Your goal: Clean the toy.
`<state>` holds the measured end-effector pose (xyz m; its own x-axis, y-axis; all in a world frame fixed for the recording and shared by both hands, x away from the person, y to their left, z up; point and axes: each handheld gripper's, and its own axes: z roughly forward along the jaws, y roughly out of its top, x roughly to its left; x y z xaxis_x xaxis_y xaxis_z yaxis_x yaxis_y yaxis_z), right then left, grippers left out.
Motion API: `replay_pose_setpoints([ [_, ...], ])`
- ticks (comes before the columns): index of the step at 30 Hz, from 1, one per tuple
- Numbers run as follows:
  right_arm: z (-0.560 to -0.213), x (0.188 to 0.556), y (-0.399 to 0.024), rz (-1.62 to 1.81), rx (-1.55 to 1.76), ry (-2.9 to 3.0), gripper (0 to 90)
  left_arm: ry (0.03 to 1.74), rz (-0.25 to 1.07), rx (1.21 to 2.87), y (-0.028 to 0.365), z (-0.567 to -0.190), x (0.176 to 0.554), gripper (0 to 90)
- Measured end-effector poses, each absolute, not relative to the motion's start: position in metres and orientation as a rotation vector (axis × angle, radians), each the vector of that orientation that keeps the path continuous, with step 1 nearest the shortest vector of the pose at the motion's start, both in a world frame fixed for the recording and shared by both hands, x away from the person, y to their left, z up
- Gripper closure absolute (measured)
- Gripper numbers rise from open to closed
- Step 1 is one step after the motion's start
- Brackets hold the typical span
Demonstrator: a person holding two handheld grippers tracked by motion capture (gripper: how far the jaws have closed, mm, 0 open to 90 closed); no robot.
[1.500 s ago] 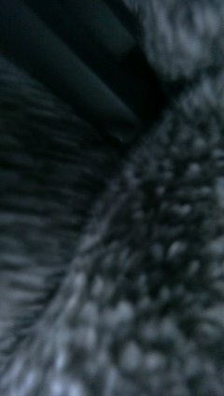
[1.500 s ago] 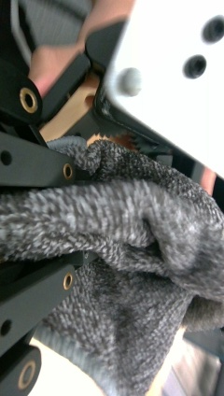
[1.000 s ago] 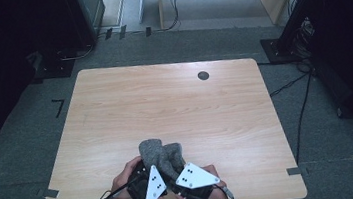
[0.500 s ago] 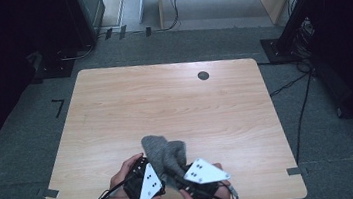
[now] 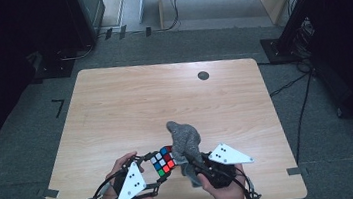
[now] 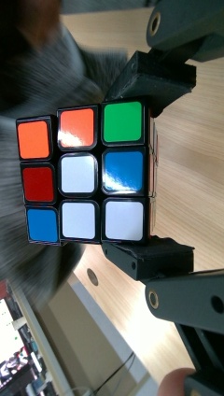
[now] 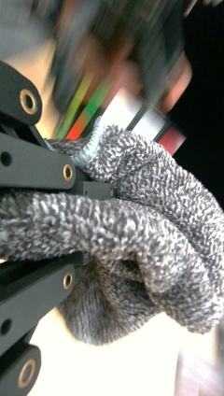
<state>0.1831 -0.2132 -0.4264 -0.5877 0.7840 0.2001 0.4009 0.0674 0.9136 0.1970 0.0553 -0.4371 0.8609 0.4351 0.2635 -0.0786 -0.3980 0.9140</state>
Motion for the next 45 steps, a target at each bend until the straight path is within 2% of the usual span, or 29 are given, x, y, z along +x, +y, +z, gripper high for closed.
replay_pose_setpoints([
  [4, -0.425, 0.183, -0.223, 1.67, 1.219, 1.959, 78.7, 0.284, 0.583, 1.923, 0.056, -0.437, 0.199, 35.0],
  [8, -0.414, 0.172, -0.213, 1.862, 1.045, 1.964, 77.0, 0.378, 0.502, 1.888, 0.061, -0.435, 0.207, 35.0],
  [10, -0.416, 0.173, -0.208, 1.809, 1.043, 2.001, 76.6, 0.394, 0.444, 1.851, 0.066, -0.432, 0.209, 35.0],
  [13, -0.434, 0.182, -0.207, 1.562, 1.145, 2.025, 77.6, 0.442, 0.441, 1.84, 0.072, -0.431, 0.214, 35.0],
  [16, -0.437, 0.185, -0.216, 1.691, 1.203, 2.0, 76.9, 0.467, 0.421, 1.836, 0.075, -0.43, 0.216, 35.0],
  [18, -0.434, 0.184, -0.215, 1.781, 1.189, 1.998, 73.8, 0.481, 0.403, 1.829, 0.074, -0.43, 0.218, 35.0],
  [21, -0.434, 0.183, -0.207, 1.827, 1.22, 1.99, 63.5, 0.493, 0.358, 1.814, 0.07, -0.432, 0.217, 35.0],
  [22, -0.436, 0.183, -0.204, 1.815, 1.24, 1.989, 63.1, 0.486, 0.352, 1.812, 0.07, -0.432, 0.216, 35.0],
  [29, -0.438, 0.183, -0.205, 1.803, 1.216, 2.007, 74.0, 0.475, 0.359, 1.826, 0.068, -0.431, 0.216, 35.0],
  [34, -0.44, 0.184, -0.206, 1.773, 1.195, 2.029, 78.5, 0.474, 0.36, 1.837, 0.069, -0.432, 0.217, 35.0],
  [45, -0.446, 0.189, -0.209, 1.705, 1.25, 2.032, 79.5, 0.485, 0.362, 1.834, 0.07, -0.432, 0.218, 35.0],
])
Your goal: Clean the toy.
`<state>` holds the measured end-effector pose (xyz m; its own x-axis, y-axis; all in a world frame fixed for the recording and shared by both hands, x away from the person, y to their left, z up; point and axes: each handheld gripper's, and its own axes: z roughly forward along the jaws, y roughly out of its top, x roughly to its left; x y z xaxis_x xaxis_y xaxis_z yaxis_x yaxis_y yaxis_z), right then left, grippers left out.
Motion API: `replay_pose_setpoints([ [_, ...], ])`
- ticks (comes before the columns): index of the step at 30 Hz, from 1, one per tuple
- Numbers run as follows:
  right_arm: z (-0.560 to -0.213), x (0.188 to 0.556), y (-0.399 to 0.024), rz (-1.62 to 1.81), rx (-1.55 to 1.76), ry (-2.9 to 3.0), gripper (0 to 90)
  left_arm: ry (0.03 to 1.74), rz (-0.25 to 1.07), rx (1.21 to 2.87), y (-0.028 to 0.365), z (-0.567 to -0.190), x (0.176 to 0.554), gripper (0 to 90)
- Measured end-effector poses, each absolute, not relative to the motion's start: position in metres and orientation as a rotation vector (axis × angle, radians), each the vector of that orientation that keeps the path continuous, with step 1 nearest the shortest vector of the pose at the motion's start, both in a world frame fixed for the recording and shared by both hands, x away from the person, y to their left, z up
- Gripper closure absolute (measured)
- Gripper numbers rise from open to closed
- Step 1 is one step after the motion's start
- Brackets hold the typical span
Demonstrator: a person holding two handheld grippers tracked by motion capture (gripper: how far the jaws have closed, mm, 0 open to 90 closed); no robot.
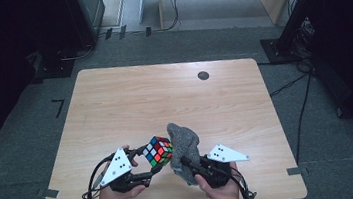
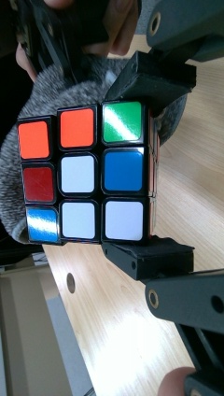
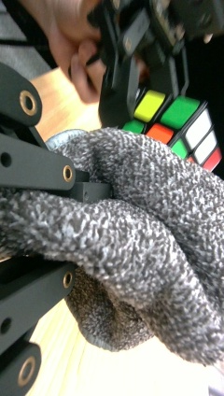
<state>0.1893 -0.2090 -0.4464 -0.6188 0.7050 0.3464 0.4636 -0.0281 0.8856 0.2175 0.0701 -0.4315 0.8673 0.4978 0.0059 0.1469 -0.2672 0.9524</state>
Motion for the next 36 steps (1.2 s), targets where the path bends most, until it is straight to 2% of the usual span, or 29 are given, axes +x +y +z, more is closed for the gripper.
replay_pose_setpoints([
  [4, -0.446, 0.191, -0.213, 1.628, 1.237, 2.031, 78.5, 0.506, 0.359, 1.825, 0.073, -0.431, 0.22, 35.0],
  [9, -0.451, 0.201, -0.225, 1.364, 1.234, 2.049, 72.4, 0.609, 0.309, 1.825, 0.08, -0.433, 0.23, 35.0],
  [11, -0.458, 0.206, -0.229, 1.322, 1.256, 2.039, 65.2, 0.652, 0.294, 1.829, 0.081, -0.436, 0.234, 34.9],
  [15, -0.478, 0.22, -0.233, 1.245, 1.28, 2.088, 43.7, 0.709, 0.259, 1.828, 0.083, -0.44, 0.242, 34.9],
  [16, -0.478, 0.22, -0.233, 1.245, 1.28, 2.088, 43.7, 0.709, 0.259, 1.828, 0.083, -0.44, 0.242, 34.9],
  [17, -0.481, 0.222, -0.236, 1.255, 1.273, 2.076, 39.4, 0.718, 0.259, 1.825, 0.084, -0.44, 0.243, 34.9],
  [18, -0.481, 0.224, -0.242, 1.277, 1.264, 2.028, 32.0, 0.731, 0.259, 1.826, 0.086, -0.44, 0.245, 34.9],
  [23, -0.467, 0.216, -0.243, 1.361, 1.131, 1.982, 26.3, 0.748, 0.244, 1.824, 0.087, -0.44, 0.248, 34.9],
  [27, -0.461, 0.203, -0.211, 1.5, 0.876, 2.049, 19.5, 0.767, 0.232, 1.843, 0.08, -0.44, 0.248, 34.9],
  [36, -0.474, 0.198, -0.18, 1.476, 0.748, 2.055, 16.2, 0.792, 0.137, 1.863, 0.07, -0.436, 0.247, 34.9],
])
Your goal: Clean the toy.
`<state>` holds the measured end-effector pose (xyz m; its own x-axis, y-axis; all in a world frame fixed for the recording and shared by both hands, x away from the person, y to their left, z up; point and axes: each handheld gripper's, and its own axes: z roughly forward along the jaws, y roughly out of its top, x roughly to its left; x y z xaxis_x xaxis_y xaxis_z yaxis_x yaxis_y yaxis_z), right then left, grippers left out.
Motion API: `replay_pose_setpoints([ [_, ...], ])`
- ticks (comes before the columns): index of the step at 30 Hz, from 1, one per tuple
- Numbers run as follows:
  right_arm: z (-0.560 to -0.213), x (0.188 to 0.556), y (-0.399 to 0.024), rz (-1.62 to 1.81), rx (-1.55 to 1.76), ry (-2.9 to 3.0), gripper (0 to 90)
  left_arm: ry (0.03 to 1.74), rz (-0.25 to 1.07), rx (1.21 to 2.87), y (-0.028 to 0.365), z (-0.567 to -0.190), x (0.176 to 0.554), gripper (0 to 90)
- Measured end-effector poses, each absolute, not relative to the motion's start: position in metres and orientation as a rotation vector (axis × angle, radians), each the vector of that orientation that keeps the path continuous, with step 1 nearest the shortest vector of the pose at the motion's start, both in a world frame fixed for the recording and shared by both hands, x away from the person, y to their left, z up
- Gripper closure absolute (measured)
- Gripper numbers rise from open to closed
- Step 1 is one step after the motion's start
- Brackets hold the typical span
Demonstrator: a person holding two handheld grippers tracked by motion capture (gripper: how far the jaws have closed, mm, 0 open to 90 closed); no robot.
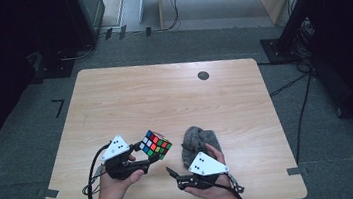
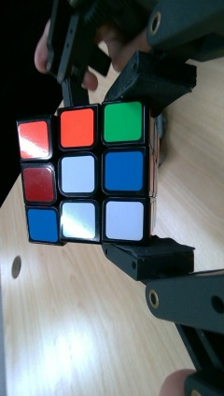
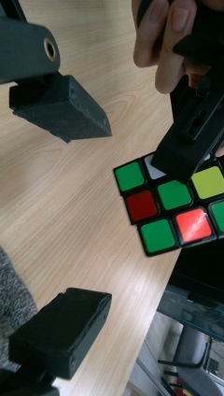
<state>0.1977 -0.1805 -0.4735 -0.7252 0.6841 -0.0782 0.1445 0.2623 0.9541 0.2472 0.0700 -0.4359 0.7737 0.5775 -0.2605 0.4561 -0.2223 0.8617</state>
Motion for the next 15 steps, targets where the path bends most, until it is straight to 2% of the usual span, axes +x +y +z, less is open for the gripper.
replay_pose_setpoints([
  [7, -0.474, 0.194, -0.172, 1.433, 0.701, 2.024, 15.1, 0.773, 0.074, 1.904, 0.059, -0.436, 0.245, 34.9],
  [12, -0.474, 0.187, -0.165, 1.355, 0.664, 1.972, 20.1, 0.763, 0.023, 1.916, 0.055, -0.437, 0.245, 34.8],
  [15, -0.477, 0.184, -0.159, 1.305, 0.65, 1.941, 31.6, 0.737, -0.029, 1.924, 0.053, -0.438, 0.244, 34.8],
])
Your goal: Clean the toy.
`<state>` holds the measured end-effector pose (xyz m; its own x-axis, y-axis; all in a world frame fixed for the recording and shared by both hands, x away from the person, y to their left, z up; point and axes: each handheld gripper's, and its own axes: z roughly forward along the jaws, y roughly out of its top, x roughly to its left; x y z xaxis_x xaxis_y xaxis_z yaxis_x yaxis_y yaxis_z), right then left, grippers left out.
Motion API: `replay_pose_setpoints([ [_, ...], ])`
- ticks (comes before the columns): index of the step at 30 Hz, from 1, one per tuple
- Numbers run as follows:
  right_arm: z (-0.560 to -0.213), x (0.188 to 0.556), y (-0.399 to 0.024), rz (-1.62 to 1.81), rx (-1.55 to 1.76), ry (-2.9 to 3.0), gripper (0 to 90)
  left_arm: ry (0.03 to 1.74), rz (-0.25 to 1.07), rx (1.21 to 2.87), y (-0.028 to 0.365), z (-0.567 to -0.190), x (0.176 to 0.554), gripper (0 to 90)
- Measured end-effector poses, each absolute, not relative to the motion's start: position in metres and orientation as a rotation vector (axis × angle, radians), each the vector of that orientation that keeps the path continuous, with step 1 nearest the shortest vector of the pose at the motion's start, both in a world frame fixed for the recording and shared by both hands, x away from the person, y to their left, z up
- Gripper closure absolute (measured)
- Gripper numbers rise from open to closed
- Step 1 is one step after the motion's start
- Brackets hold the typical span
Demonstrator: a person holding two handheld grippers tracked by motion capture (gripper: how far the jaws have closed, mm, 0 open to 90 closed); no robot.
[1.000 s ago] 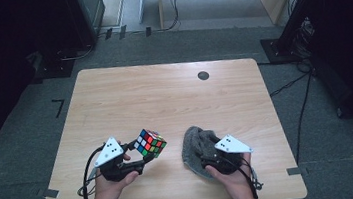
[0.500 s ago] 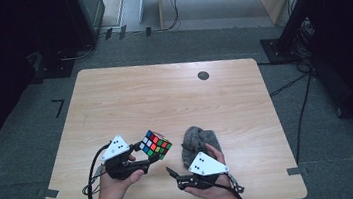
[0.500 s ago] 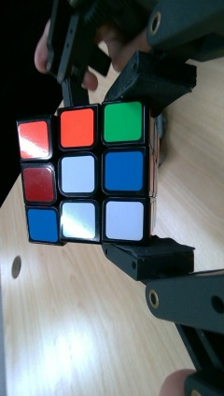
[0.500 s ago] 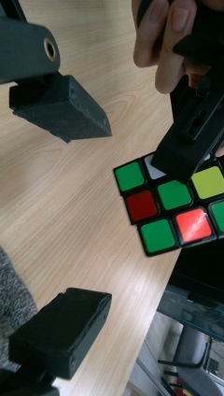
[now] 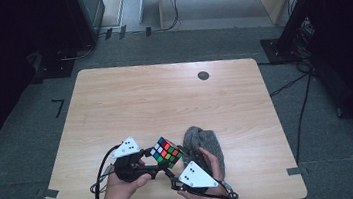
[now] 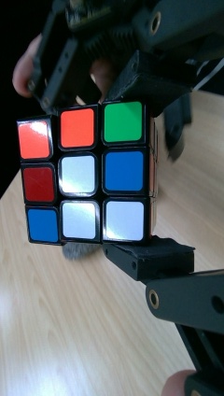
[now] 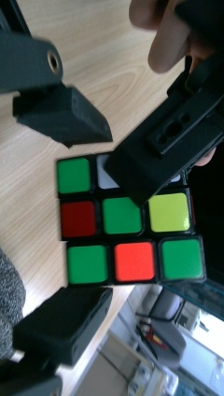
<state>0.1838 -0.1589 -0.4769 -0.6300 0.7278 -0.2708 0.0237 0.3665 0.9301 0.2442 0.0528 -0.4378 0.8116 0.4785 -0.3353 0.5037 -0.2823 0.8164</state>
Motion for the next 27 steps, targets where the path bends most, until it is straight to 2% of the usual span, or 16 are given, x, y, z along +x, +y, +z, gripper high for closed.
replay_pose_setpoints([
  [7, -0.478, 0.184, -0.16, 1.289, 0.678, 1.974, 34.4, 0.727, -0.045, 1.919, 0.053, -0.439, 0.246, 32.7],
  [8, -0.478, 0.185, -0.162, 1.307, 0.691, 1.991, 34.5, 0.726, -0.059, 1.872, 0.056, -0.436, 0.247, 27.3],
  [11, -0.479, 0.189, -0.168, 1.299, 0.729, 2.015, 34.7, 0.719, -0.038, 1.825, 0.063, -0.431, 0.247, 21.9],
  [17, -0.474, 0.197, -0.187, 1.37, 0.859, 2.019, 34.7, 0.706, 0.033, 1.787, 0.083, -0.428, 0.252, 16.9],
  [19, -0.469, 0.199, -0.193, 1.397, 0.899, 2.024, 34.7, 0.687, 0.076, 1.795, 0.085, -0.43, 0.251, 16.8],
  [20, -0.465, 0.2, -0.198, 1.409, 0.932, 2.027, 34.7, 0.653, 0.15, 1.832, 0.082, -0.433, 0.249, 16.6],
  [21, -0.465, 0.2, -0.198, 1.409, 0.932, 2.027, 34.7, 0.653, 0.15, 1.832, 0.082, -0.433, 0.249, 16.5],
  [24, -0.457, 0.201, -0.206, 1.466, 1.043, 2.033, 34.7, 0.548, 0.329, 1.938, 0.07, -0.44, 0.239, 16.4],
  [27, -0.454, 0.202, -0.208, 1.501, 1.095, 2.042, 34.7, 0.479, 0.413, 1.996, 0.062, -0.444, 0.232, 17.7],
])
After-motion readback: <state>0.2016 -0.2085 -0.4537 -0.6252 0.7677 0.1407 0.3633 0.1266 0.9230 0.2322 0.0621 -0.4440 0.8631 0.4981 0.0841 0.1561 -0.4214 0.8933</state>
